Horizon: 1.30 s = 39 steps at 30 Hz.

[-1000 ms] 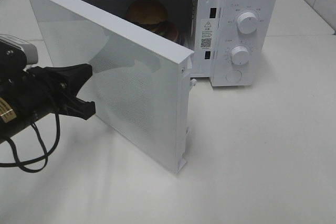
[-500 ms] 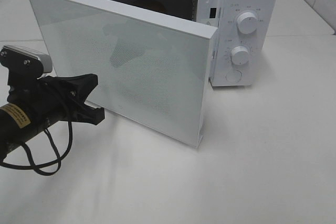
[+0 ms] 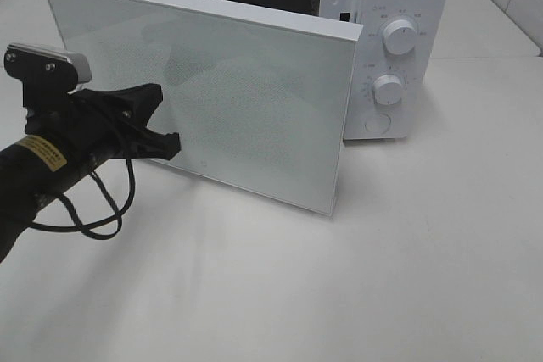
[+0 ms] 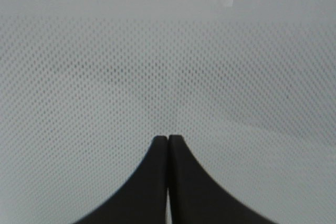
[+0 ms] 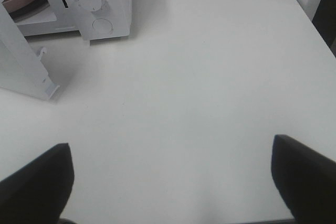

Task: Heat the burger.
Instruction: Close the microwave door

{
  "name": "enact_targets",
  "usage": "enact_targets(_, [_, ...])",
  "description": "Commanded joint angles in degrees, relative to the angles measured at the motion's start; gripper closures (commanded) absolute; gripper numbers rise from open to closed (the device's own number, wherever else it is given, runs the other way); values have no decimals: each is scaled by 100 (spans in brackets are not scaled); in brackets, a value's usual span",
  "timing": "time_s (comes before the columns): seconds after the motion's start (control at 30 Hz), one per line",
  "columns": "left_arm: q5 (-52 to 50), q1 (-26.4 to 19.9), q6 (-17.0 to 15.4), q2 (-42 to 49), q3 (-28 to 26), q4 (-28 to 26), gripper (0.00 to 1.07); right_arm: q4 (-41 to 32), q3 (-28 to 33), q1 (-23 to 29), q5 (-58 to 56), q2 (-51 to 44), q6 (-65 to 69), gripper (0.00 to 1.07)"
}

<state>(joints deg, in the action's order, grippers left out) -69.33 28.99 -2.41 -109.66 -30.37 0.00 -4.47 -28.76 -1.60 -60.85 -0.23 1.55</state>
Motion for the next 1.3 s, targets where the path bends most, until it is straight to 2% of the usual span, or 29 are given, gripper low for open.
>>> enact_targets(0.03, [52,69,-17,23,-126,-132,107,-6,6,-34,46,-126,-17,9])
enact_targets(0.07, [212,132,-11,17,-252,-435,107,-6,6,-34,46,-126,-17,9])
enact_targets(0.1, [212,132,-11,17,-252,-435,107,-6,6,-34,46,-126,-17,9])
enact_targets(0.13, [286,201,-11,17,-344,-773,107,-6,6,-34,46,-126,-17,9])
enact_targets(0.17, [286,201,-11,17,-344,-773,107,-6,6,-34,46,-126,-17,9])
enact_targets(0.2, [367,275,11,17,-447,-1026,107,-6,6,-34,46,-126,-17,9])
enact_targets(0.63, [407,670,29,-407,-980,-1369,107,-6,6,-34,46,-126,-17,9])
enact_targets(0.7, [464,831,29,-544,-1209,-1982,107,-6,6,-34,46,-126,-17,9])
enact_targets(0.8, [504,854,46,-579,-1295,-2131,107,-6,6,-34,46,-126,-17,9])
enact_targets(0.87, [791,922,321,-710,-1621,-2361,107,-6,6,-34,52,-126,-11,9])
enact_targets(0.9, [791,922,321,-710,-1621,-2361,107,-6,6,-34,52,-126,-11,9])
enact_targets(1.07, [1117,974,733,-802,-2080,-2372,107,-6,6,-34,52,-126,-11,9])
enact_targets(1.3, [1169,1008,819,-831,-2418,-2412,107,-6,6,-34,52,-126,-11,9])
